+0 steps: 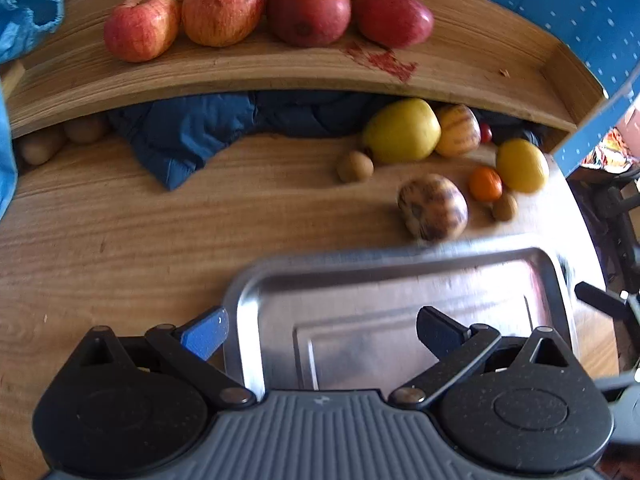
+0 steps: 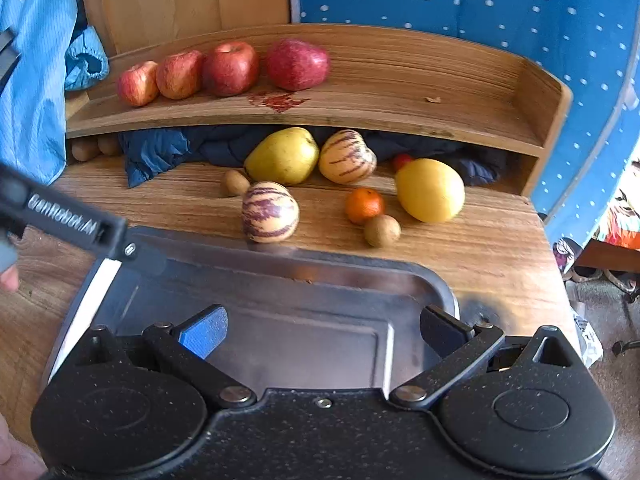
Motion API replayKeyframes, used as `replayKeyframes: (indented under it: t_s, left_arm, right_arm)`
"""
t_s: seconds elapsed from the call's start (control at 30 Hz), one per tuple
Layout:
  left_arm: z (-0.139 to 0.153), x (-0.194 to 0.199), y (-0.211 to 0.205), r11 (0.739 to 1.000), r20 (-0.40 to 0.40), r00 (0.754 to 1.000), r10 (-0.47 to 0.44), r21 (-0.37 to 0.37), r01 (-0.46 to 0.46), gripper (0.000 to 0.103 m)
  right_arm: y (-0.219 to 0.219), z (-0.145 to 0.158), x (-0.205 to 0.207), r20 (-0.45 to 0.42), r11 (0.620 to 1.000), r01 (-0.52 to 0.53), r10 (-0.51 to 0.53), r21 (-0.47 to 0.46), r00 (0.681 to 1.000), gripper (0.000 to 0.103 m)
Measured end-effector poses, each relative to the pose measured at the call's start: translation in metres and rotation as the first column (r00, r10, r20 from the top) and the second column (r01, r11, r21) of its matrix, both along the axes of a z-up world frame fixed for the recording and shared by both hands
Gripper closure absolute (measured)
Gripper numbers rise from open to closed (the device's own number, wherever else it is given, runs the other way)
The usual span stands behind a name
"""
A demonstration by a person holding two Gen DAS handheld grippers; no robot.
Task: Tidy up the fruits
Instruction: 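Grasp the kiwi with the left tool while the right tool grasps the striped pepino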
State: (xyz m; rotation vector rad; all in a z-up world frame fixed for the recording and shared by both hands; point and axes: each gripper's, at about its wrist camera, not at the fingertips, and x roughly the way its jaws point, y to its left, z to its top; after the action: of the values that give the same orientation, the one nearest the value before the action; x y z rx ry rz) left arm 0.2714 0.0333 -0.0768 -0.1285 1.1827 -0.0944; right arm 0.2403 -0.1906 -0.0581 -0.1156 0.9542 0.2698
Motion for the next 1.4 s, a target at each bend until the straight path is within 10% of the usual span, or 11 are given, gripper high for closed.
replayKeyframes:
  t_s: [0.83, 1.4]
  left_arm:
    - [-0.025, 0.089, -0.005, 0.957, 0.124, 0.95, -0.286, 0.088, 0.276, 0.005]
    - [-0.031, 0.092, -0.02, 0.931, 0.192, 0.912, -0.362, 0.026, 0.364, 0.064]
  right_arm:
    - [0.066, -0.024, 0.068, -0.003, 0.996, 0.051, -0.051, -0.072, 0.999, 0.011]
    - [0.071, -0.035, 0.079, 0.0, 0.993, 0.08, -0.081, -0.081, 0.997, 0.043]
